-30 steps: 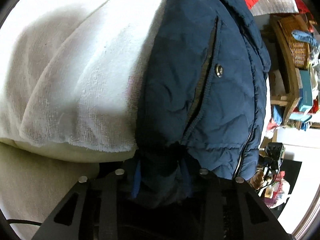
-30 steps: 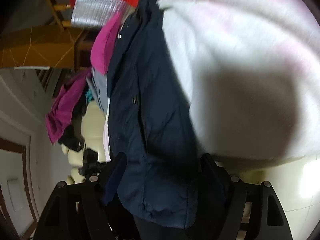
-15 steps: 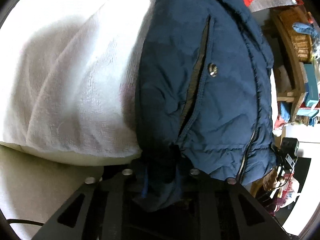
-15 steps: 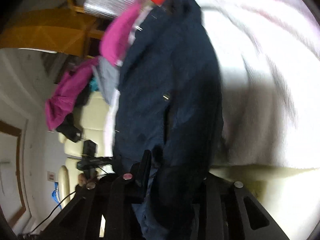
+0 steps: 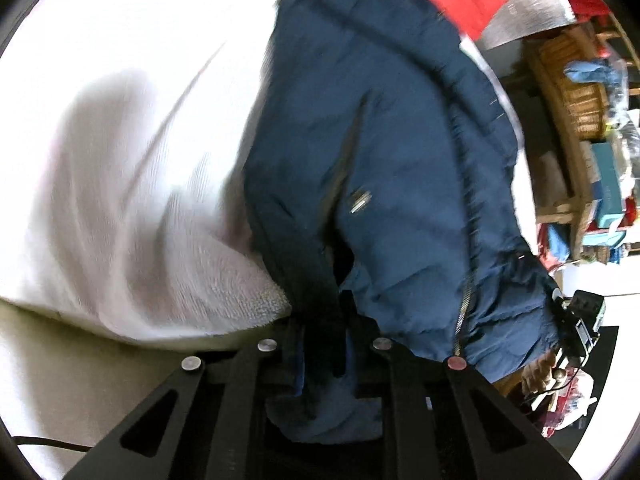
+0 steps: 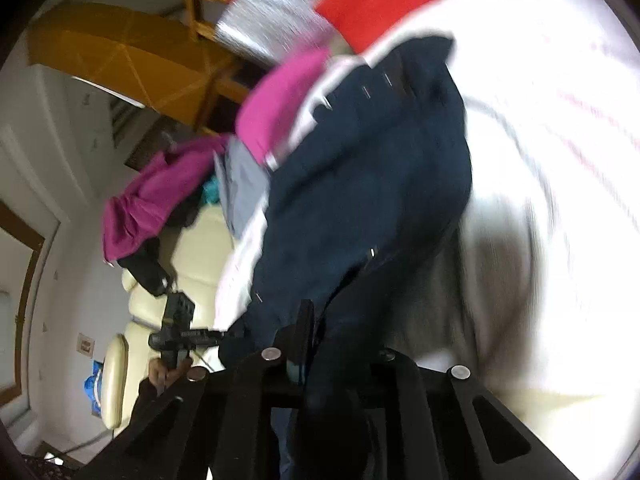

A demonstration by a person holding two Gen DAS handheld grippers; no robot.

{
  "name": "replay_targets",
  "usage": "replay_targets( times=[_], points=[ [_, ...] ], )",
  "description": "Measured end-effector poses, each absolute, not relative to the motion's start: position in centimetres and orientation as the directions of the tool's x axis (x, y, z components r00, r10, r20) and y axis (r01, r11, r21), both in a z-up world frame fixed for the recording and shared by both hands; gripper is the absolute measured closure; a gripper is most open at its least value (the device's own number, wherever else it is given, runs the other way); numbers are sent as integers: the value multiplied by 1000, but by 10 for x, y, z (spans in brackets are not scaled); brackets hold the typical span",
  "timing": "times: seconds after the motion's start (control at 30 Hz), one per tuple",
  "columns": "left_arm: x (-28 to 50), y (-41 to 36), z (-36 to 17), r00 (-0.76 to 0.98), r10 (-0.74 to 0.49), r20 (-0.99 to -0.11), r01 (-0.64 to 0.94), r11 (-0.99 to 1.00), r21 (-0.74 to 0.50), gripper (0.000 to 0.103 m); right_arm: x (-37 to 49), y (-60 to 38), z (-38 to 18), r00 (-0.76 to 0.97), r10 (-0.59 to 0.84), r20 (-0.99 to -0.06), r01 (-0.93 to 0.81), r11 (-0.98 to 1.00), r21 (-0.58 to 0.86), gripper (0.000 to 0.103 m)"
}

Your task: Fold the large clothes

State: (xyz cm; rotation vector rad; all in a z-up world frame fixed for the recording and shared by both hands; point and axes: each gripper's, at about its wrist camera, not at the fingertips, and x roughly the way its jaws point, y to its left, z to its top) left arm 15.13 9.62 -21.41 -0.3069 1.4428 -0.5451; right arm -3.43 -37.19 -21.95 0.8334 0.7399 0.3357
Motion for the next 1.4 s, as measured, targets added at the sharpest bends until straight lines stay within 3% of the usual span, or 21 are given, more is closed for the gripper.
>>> replay_targets(
  times=[0.23, 0.53, 0.8, 1.03, 1.23, 1.4],
  points=[
    [192, 111, -161, 122, -603, -788, 184, 794, -579, 88, -7, -395, -191, 768, 508, -389, -21, 628, 778, 90],
    [259, 90, -124, 167, -660, -732, 179, 751, -636, 88, 50, -410, -165, 809, 458, -368, -15, 642, 766, 92],
    [333, 85, -134, 164, -699, -696, 116, 714, -690, 88, 143, -440, -165, 831, 418, -368, 44, 610, 791, 92],
    [303, 105, -161, 122, -733, -669, 80, 679, -730, 86, 142, -434, -181, 818, 447, -362, 26, 600, 800, 92],
    [249, 125, -150, 93, -700, -708, 105, 714, -692, 68, 110, -429, -180, 821, 454, -346, 12, 593, 805, 93],
    [210, 128, -166, 86, -689, -720, 86, 725, -684, 67, 70, -421, -195, 815, 464, -348, 27, 569, 822, 93]
  ],
)
